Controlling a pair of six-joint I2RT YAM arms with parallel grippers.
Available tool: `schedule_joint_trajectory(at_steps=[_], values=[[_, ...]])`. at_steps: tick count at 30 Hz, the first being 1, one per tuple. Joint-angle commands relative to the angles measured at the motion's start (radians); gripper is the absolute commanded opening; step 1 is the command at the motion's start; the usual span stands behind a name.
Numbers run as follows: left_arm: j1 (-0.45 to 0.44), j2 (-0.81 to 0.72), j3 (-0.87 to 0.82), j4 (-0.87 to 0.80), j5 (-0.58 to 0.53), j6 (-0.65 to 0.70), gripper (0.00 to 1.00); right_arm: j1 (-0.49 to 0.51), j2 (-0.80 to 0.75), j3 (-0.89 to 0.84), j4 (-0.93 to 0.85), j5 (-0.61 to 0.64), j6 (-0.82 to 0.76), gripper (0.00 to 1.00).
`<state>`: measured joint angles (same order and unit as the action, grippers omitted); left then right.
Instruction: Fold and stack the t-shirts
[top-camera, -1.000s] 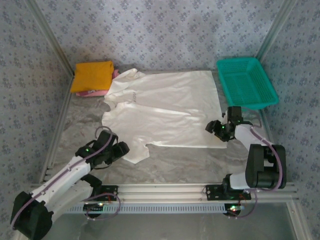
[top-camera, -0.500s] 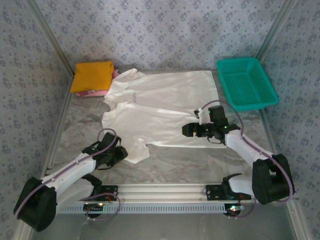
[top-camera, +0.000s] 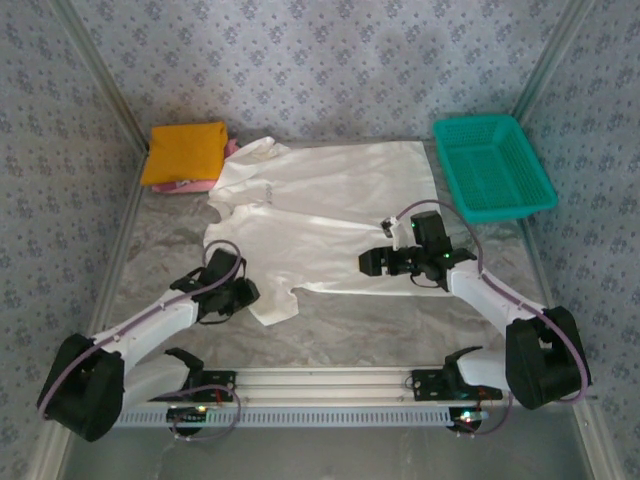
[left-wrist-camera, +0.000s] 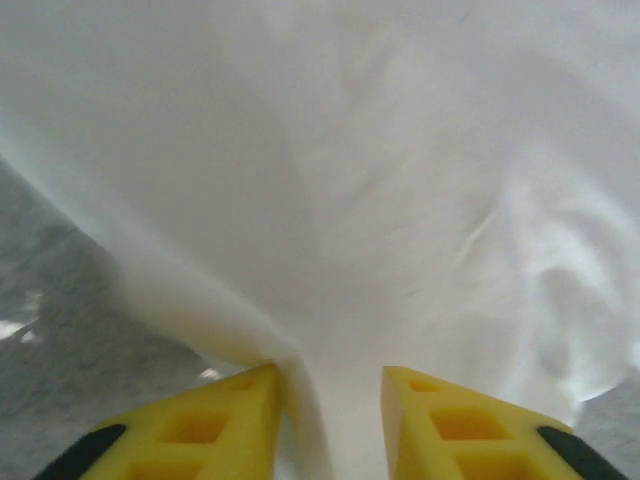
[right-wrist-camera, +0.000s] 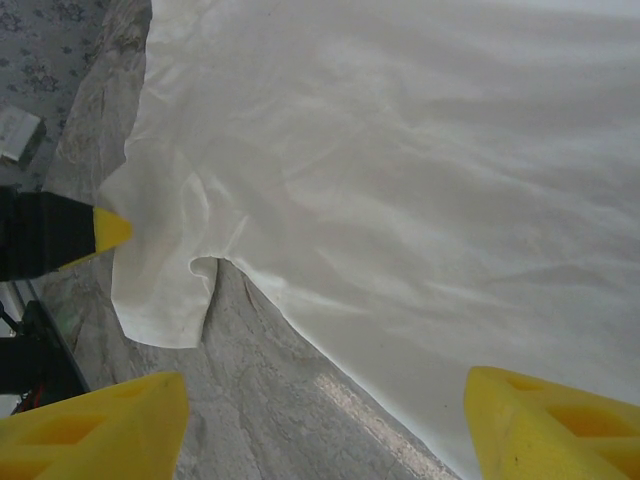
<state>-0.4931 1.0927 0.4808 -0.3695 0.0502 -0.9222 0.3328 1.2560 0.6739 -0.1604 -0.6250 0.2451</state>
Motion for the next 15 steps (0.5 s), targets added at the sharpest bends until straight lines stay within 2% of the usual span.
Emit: schedule_joint_trajectory(at_steps=[1,4,7,9,13,15], values=[[0.008,0.036,0.028,0.088,0.019,0.036,0.25,0.008,0.009,0.020,0.014,-0.004,-0.018,0.76],[0.011,0.091,0.063,0.089,0.036,0.059,0.15,0.008,0.008,0.024,0.010,-0.001,-0.016,0.76],[0.010,0.131,0.119,0.061,0.046,0.096,0.10,0.008,0.008,0.023,0.003,0.014,-0.020,0.76],[0.010,0.146,0.144,0.044,0.048,0.120,0.00,0.007,0.007,0.023,0.005,0.013,-0.021,0.76],[0.018,0.175,0.176,0.020,0.057,0.144,0.00,0.007,0.005,0.023,0.009,0.020,-0.022,0.76],[0.006,0.153,0.181,-0.025,0.048,0.146,0.06,0.007,0.003,0.026,0.000,0.024,-0.024,0.76]])
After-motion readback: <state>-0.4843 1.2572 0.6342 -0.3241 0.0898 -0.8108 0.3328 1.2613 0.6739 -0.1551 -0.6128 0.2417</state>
